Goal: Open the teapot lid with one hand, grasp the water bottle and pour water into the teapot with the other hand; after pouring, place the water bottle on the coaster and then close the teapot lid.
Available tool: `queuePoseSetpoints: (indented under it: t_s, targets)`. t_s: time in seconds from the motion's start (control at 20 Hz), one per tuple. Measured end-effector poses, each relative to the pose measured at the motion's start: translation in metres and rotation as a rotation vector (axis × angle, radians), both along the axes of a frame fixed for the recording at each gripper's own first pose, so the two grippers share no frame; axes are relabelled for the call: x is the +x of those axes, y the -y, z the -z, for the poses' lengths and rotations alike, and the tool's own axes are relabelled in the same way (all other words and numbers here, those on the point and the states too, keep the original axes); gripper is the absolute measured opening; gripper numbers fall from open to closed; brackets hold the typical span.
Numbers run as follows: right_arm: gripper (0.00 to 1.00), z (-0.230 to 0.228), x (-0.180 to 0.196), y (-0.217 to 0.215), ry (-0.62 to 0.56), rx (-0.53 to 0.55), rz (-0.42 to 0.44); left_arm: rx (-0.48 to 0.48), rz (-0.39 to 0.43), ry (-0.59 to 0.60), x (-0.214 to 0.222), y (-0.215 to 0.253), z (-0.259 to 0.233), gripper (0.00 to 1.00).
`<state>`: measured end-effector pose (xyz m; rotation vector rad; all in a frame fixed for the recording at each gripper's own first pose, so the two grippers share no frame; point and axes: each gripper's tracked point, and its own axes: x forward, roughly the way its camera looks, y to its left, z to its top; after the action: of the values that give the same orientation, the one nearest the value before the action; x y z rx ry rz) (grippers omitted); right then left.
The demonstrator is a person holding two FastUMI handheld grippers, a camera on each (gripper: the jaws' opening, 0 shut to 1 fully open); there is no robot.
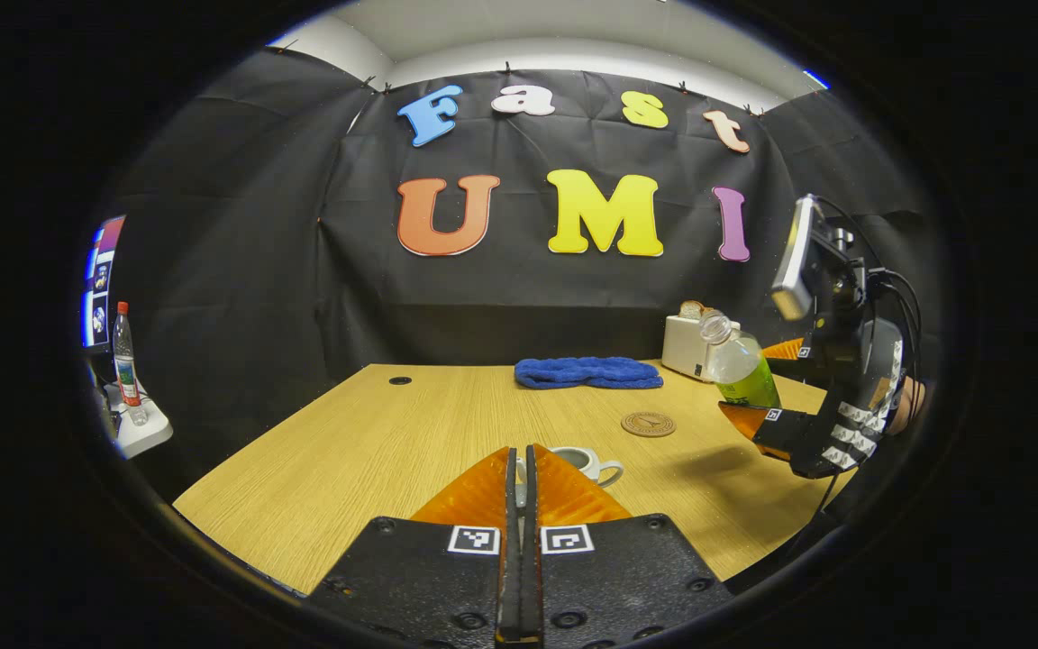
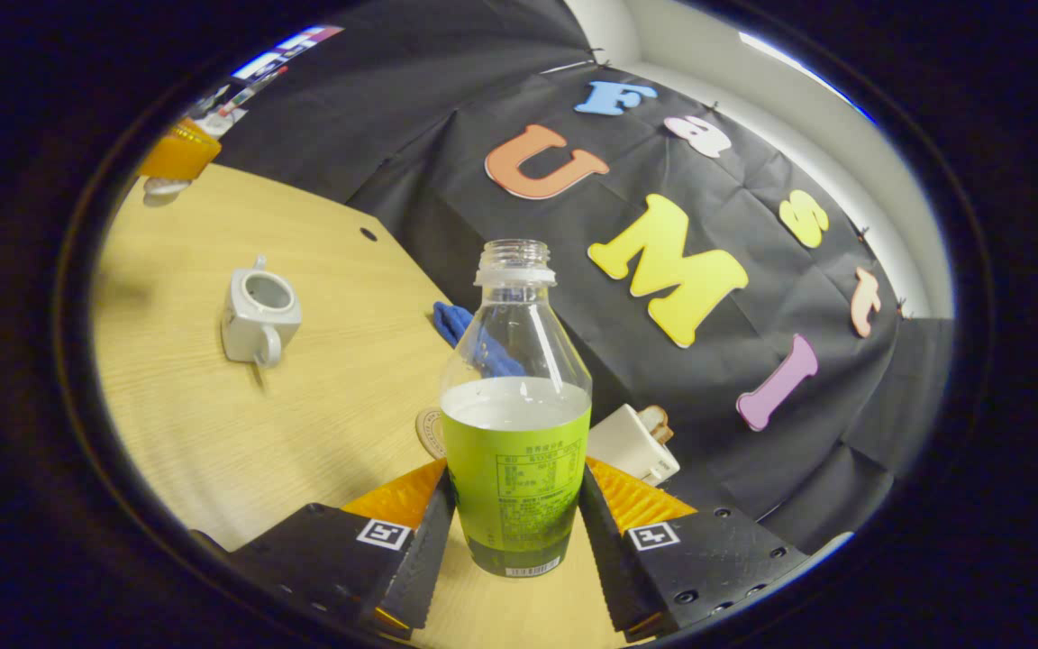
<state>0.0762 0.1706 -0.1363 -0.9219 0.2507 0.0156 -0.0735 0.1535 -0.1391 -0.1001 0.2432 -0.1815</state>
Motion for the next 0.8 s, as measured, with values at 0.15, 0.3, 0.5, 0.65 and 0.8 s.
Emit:
queuePoseSetpoints:
  t_s: [0.15, 0.3, 0.5, 0.65, 0.8]
  targets:
    - [0.73, 0.003, 0.012, -0.009, 0.007, -0.136, -0.018, 0.004, -0.001, -0.004, -0.003, -0.002, 0.005, 0.03]
    - [0.74, 0.007, 0.022, -0.017, 0.023, -0.246, -0.036, 0.009, 0.003, -0.005, -0.003, -0.004, 0.009, 0.03]
    - [0.74, 0.012, 0.030, -0.031, 0.035, -0.364, -0.073, 0.008, 0.002, -0.008, -0.005, -0.006, 0.012, 0.02]
    - [0.72, 0.010, 0.032, -0.041, 0.059, -0.456, -0.098, 0.006, 0.000, -0.009, -0.006, -0.008, 0.014, 0.02]
    - [0.74, 0.012, 0.040, -0.051, 0.054, -0.522, -0.123, 0.005, 0.001, -0.007, -0.007, -0.007, 0.015, 0.03]
